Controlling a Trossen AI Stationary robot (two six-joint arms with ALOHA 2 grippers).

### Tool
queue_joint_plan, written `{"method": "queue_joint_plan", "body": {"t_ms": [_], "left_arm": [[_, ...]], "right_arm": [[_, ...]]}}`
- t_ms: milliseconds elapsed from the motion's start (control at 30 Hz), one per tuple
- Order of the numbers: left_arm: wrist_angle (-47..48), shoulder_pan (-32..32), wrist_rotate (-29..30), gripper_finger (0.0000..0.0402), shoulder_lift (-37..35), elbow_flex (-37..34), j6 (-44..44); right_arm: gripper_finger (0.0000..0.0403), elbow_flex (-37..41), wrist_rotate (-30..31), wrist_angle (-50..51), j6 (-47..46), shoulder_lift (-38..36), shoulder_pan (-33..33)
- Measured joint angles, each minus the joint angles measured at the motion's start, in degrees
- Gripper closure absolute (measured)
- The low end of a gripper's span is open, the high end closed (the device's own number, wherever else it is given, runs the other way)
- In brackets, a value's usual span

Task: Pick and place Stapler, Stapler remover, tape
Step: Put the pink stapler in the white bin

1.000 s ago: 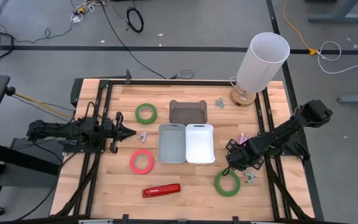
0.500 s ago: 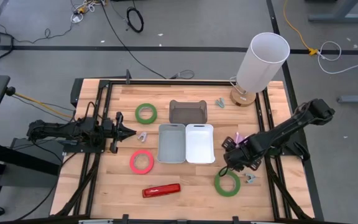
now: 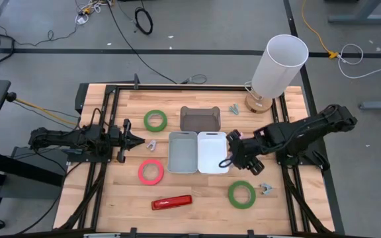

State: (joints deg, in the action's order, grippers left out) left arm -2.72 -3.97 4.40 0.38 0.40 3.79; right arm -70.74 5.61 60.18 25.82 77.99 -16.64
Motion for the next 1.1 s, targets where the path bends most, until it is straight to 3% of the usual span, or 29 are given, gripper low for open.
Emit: {"method": "queue_joint_plan", "body": {"t_ms": [167, 500, 867, 1100], "left_arm": [[0.0, 0.0, 0.0, 0.0374, 0.0, 0.0, 0.0], [0.0, 0.0, 0.0, 0.0374, 0.0, 0.0, 0.0], [0.0, 0.0, 0.0, 0.0374, 0.0, 0.0, 0.0], [0.0, 0.0, 0.0, 0.0374, 0.0, 0.0, 0.0]], "right_arm": [[0.0120, -2.5, 0.4, -1.0, 6.0, 1.6, 1.2], [0.0120, -5.3, 7.9, -2.6, 12.5, 10.5, 1.7], [0.0120, -5.3, 11.3, -7.2, 10.8, 19.8, 2.9], [0.0120, -5.3, 11.4, -9.0, 12.0, 21.7, 3.1]]}}
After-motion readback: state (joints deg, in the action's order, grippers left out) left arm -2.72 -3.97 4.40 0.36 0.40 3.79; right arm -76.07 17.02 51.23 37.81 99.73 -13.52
